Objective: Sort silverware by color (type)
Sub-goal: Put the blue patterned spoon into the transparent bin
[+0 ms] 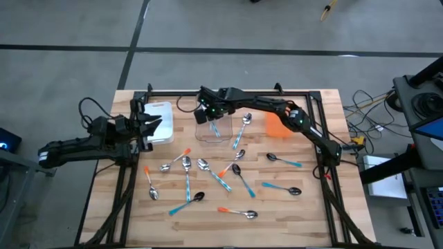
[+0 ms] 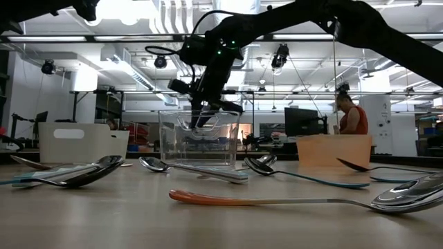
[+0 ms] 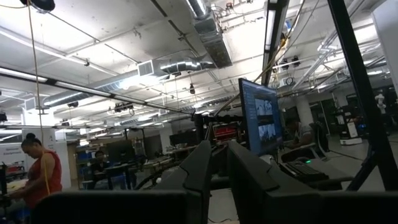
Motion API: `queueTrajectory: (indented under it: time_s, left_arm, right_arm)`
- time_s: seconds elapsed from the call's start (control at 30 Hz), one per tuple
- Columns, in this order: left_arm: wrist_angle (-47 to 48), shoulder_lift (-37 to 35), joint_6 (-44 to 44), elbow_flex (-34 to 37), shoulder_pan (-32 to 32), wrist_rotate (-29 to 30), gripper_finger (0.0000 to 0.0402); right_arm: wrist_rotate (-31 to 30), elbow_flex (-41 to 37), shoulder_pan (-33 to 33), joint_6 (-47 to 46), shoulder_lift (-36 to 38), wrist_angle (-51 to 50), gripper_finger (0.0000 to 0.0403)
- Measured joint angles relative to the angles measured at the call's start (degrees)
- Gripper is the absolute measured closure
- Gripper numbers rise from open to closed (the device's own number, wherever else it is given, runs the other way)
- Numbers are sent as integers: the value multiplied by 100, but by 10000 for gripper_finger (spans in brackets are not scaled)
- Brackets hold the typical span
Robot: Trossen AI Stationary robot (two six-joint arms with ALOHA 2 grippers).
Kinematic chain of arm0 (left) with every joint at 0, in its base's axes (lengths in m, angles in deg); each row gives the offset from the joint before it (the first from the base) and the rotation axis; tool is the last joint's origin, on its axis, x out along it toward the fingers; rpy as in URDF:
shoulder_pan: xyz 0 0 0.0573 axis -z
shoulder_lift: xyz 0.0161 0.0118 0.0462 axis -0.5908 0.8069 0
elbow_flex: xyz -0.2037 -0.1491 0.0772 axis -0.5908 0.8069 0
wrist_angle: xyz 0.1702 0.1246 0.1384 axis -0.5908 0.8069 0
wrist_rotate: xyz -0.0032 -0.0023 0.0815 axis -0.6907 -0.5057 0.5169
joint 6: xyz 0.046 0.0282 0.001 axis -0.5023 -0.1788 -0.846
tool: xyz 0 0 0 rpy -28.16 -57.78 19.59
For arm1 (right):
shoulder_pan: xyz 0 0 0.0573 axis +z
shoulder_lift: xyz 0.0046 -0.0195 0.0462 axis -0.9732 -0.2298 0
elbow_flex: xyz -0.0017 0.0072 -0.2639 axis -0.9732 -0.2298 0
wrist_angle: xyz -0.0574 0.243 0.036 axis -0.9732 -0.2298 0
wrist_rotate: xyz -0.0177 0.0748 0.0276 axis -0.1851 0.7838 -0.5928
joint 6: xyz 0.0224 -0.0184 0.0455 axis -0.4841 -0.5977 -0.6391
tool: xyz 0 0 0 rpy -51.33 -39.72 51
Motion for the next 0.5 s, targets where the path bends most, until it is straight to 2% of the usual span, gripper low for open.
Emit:
queueTrajectory:
  time_s: [0.5]
  left_arm:
    - [0, 0, -2, 0, 1, 2, 366]
  right_arm:
    - [-161, -526, 72, 2, 0, 86, 383]
